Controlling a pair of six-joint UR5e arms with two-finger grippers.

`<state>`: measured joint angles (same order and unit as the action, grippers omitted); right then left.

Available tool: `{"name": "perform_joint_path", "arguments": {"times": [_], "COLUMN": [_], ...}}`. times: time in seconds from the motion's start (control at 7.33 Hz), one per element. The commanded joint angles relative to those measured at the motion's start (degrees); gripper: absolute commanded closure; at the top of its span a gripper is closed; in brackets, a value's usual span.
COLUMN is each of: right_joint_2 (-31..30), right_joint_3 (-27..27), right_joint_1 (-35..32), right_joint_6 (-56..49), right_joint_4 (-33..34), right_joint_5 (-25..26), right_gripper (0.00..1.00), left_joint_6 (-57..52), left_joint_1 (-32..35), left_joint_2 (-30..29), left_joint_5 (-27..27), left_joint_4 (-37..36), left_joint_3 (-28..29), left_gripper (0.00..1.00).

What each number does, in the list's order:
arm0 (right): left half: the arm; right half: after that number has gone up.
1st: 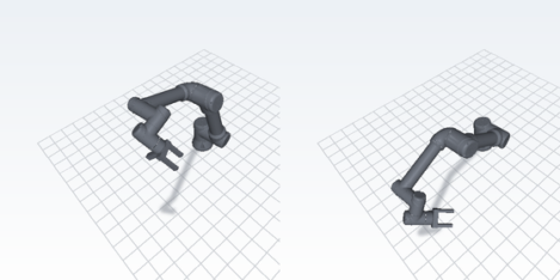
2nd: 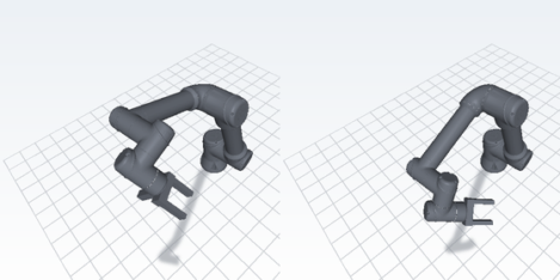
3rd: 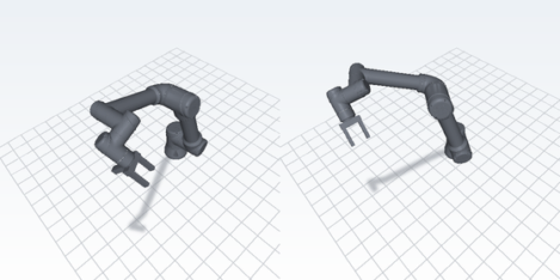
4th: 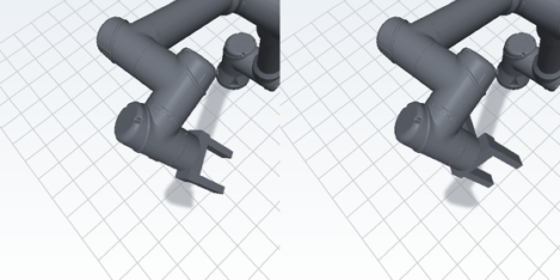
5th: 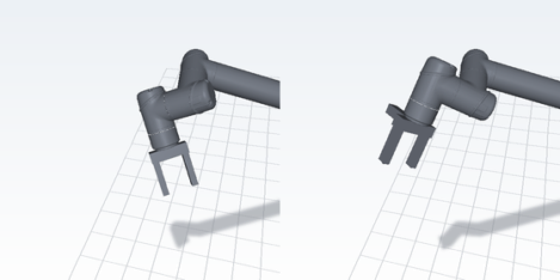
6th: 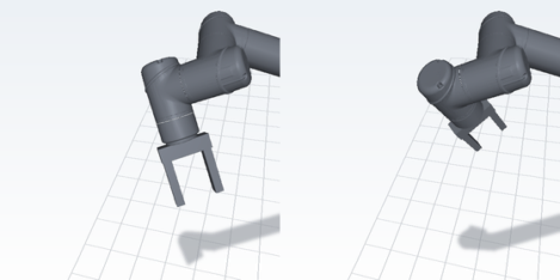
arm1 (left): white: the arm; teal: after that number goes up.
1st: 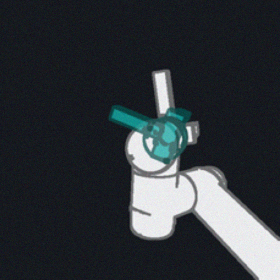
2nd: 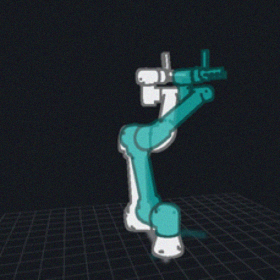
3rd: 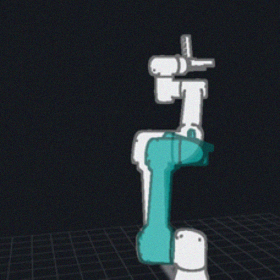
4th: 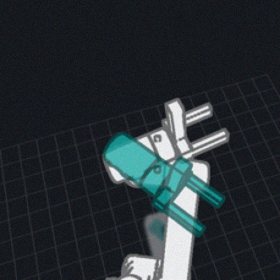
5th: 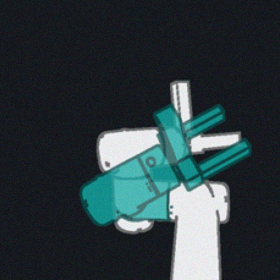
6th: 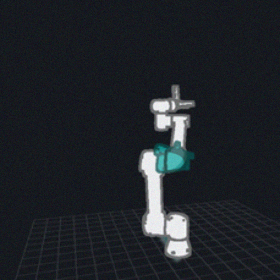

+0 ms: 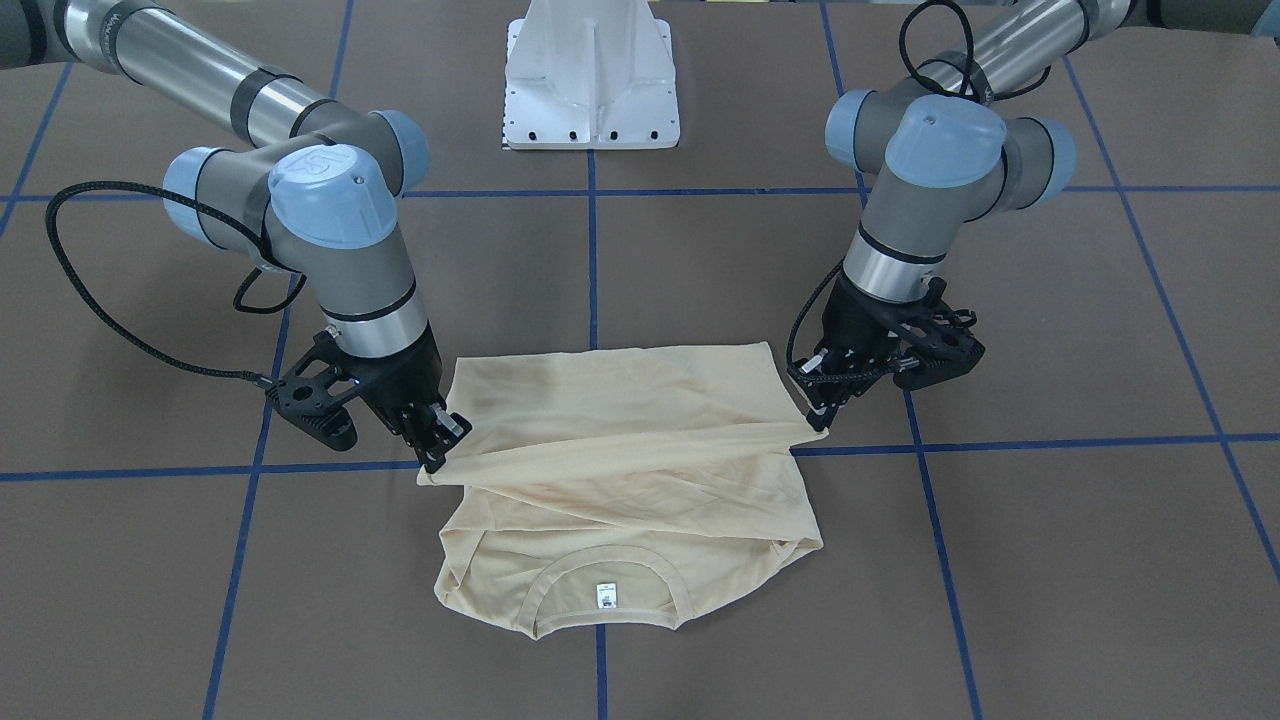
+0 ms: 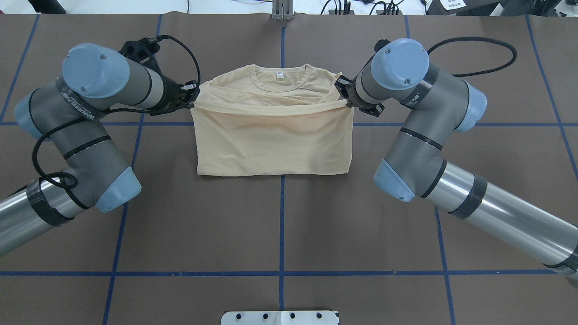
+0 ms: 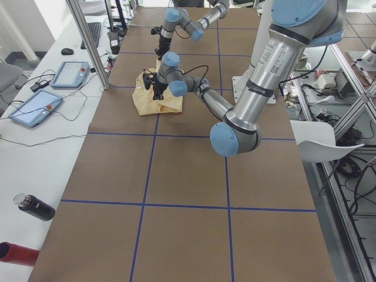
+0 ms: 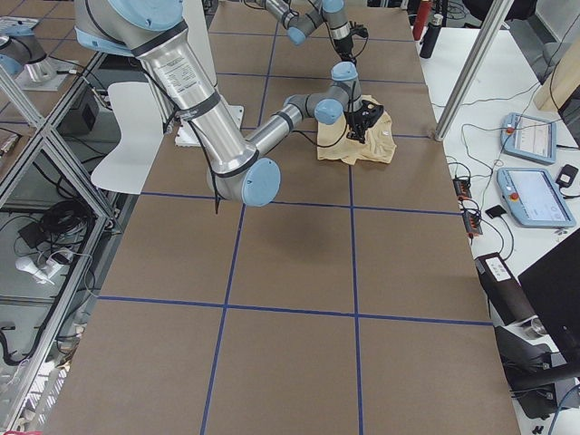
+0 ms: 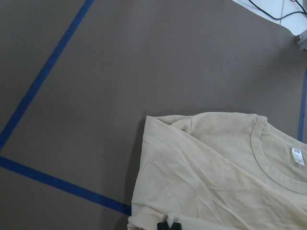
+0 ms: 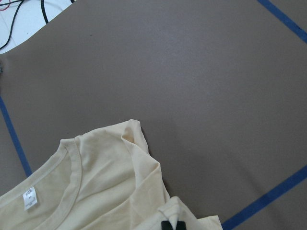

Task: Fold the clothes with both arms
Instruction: 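Lift the hem with both grippers and fold it up onto the collar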

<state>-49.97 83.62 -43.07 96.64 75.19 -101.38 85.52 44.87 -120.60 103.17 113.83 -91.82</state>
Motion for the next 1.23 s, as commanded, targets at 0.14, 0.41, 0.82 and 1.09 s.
{"name": "perform_joint_path", "arguments": {"times": [0.14,0.41,0.82,1.09], "right_joint_2": [6.4,9.4,12.7,12.8], "right_joint_3": [-11.2,-18.5,-25.2,-26.2], "right_joint_1": [-1.8,-1.7,-1.1,-1.0], "right_joint_6": [-5.6,-8.6,-8.7,-8.7], "right_joint_4": [-0.3,-0.6,-4.0,-5.1], "right_joint_5": [0.4,3.6,4.9,5.4], "right_gripper": [1.0,1.0,1.0,0.93], "left_joint_6": [-0.4,-0.5,-1.5,-4.7], "left_joint_1": [1.7,2.1,2.1,2.1], "left_joint_2": [-5.2,-8.8,-9.6,-9.6], "left_joint_5": [-0.3,-4.1,-4.4,-4.4], "left_joint_4": [9.5,15.7,16.3,16.5], "left_joint_3": [13.2,23.1,25.4,25.8], "left_gripper": [1.0,1.0,1.0,0.88]}}
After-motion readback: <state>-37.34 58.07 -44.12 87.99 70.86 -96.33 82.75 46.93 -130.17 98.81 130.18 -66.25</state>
